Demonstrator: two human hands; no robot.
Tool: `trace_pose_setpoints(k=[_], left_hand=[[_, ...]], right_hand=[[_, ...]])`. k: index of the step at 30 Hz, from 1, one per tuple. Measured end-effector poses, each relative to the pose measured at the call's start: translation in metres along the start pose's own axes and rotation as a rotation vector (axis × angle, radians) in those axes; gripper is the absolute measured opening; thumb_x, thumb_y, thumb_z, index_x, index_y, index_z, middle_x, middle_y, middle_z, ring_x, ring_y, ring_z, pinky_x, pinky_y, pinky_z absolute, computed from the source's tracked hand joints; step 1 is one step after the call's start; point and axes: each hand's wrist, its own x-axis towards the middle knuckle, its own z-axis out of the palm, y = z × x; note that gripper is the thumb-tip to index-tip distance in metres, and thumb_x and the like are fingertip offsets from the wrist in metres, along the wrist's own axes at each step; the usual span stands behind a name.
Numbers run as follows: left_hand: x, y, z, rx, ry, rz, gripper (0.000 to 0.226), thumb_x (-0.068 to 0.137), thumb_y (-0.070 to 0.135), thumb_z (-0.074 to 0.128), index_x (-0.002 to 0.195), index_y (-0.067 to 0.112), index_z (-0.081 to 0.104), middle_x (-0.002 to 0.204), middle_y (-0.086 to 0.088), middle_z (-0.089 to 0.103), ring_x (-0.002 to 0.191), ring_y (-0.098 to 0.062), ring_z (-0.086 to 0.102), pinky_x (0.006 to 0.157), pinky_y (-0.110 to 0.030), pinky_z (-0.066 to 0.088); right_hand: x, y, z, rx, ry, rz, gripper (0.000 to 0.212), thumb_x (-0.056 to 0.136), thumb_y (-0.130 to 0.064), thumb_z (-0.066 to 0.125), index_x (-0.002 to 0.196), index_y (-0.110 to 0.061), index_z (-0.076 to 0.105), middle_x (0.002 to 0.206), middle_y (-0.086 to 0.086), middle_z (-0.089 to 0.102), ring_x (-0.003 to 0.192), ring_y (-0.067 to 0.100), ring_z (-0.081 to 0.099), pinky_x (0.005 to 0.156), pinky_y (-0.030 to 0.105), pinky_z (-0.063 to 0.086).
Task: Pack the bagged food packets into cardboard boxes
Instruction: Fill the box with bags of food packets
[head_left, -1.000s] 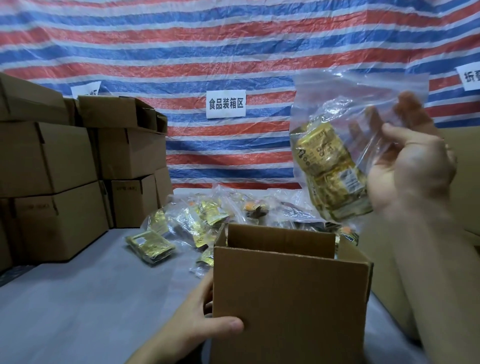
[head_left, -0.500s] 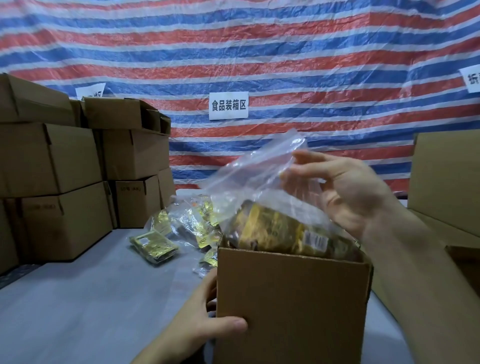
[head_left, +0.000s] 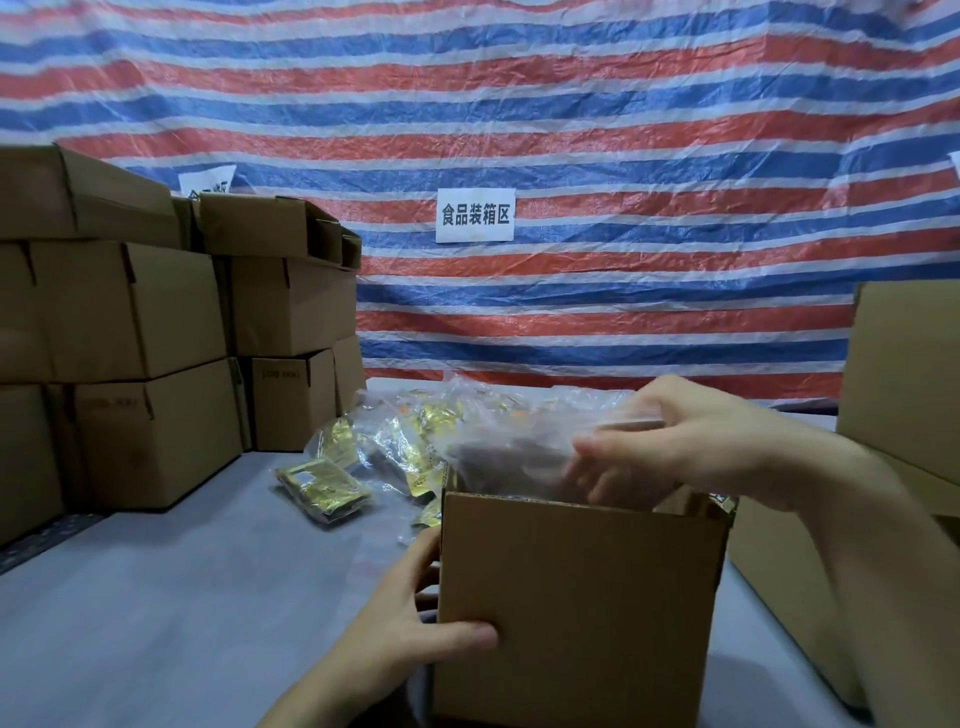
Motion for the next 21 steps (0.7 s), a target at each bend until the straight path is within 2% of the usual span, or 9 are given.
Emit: trace_pose_setpoints(k=[5, 8, 11, 14, 16, 18, 21], left_hand=[[0.001, 0.000, 0.000, -0.006, 0.010, -0.005, 0.097, 0.051, 0.040, 0.093, 0.138, 0.026, 0.051, 0.123, 0.001, 0.072, 0.112, -0.018, 0.070, 0.089, -0.026, 0.054], [0.001, 0.000, -0.001, -0.003, 0.007, 0.006, 0.095, 0.051, 0.037, 0.092, 0.136, 0.023, 0.053, 0.121, -0.003, 0.073, 0.109, -0.018, 0.071, 0.085, -0.023, 0.054], [0.001, 0.000, 0.000, 0.004, 0.012, 0.022, 0.096, 0.050, 0.034, 0.092, 0.137, 0.022, 0.052, 0.121, -0.004, 0.072, 0.109, -0.017, 0.071, 0.084, -0.022, 0.055], [0.001, 0.000, 0.001, 0.030, 0.027, 0.046, 0.096, 0.049, 0.035, 0.090, 0.136, 0.023, 0.052, 0.119, 0.002, 0.072, 0.109, -0.014, 0.070, 0.083, -0.019, 0.053], [0.001, 0.001, 0.001, 0.071, 0.037, 0.077, 0.096, 0.049, 0.036, 0.090, 0.137, 0.027, 0.051, 0.120, 0.006, 0.071, 0.112, -0.011, 0.067, 0.086, -0.019, 0.052], [0.001, 0.001, 0.001, 0.114, 0.061, 0.114, 0.098, 0.048, 0.039, 0.091, 0.137, 0.029, 0.050, 0.121, 0.008, 0.069, 0.116, -0.011, 0.064, 0.090, -0.019, 0.050], [0.001, 0.002, 0.001, 0.161, 0.086, 0.165, 0.104, 0.049, 0.040, 0.092, 0.142, 0.031, 0.047, 0.125, 0.009, 0.067, 0.121, -0.014, 0.061, 0.098, -0.027, 0.048]], right_hand=[[0.005, 0.006, 0.001, 0.280, 0.088, -0.147, 0.030, 0.094, -0.036, 0.057, 0.096, -0.014, 0.077, 0.098, 0.011, 0.076, 0.092, 0.031, 0.075, 0.079, 0.041, 0.063], [0.003, 0.011, -0.005, 0.419, -0.021, -0.076, 0.032, 0.101, -0.032, 0.056, 0.098, -0.008, 0.077, 0.105, 0.017, 0.075, 0.095, 0.035, 0.074, 0.074, 0.035, 0.062], [0.000, 0.017, -0.009, 0.257, -0.072, 0.025, 0.027, 0.102, -0.020, 0.055, 0.097, -0.009, 0.079, 0.104, 0.012, 0.076, 0.093, 0.028, 0.073, 0.068, 0.027, 0.058], [0.002, 0.018, -0.008, 0.238, -0.026, 0.080, 0.030, 0.103, -0.015, 0.050, 0.095, -0.002, 0.076, 0.099, 0.013, 0.077, 0.094, 0.033, 0.072, 0.068, 0.031, 0.058], [0.002, 0.013, -0.007, 0.278, -0.038, 0.110, 0.030, 0.105, -0.012, 0.047, 0.093, 0.000, 0.072, 0.094, 0.015, 0.077, 0.082, 0.032, 0.073, 0.062, 0.030, 0.058], [0.001, 0.008, -0.004, 0.273, -0.085, 0.167, 0.028, 0.105, -0.010, 0.046, 0.090, -0.003, 0.068, 0.088, 0.016, 0.076, 0.068, 0.023, 0.070, 0.055, 0.026, 0.054], [0.005, 0.009, 0.005, 0.051, -0.041, 0.285, 0.019, 0.102, -0.008, 0.052, 0.092, -0.008, 0.069, 0.091, 0.021, 0.073, 0.061, 0.014, 0.063, 0.051, 0.023, 0.051]])
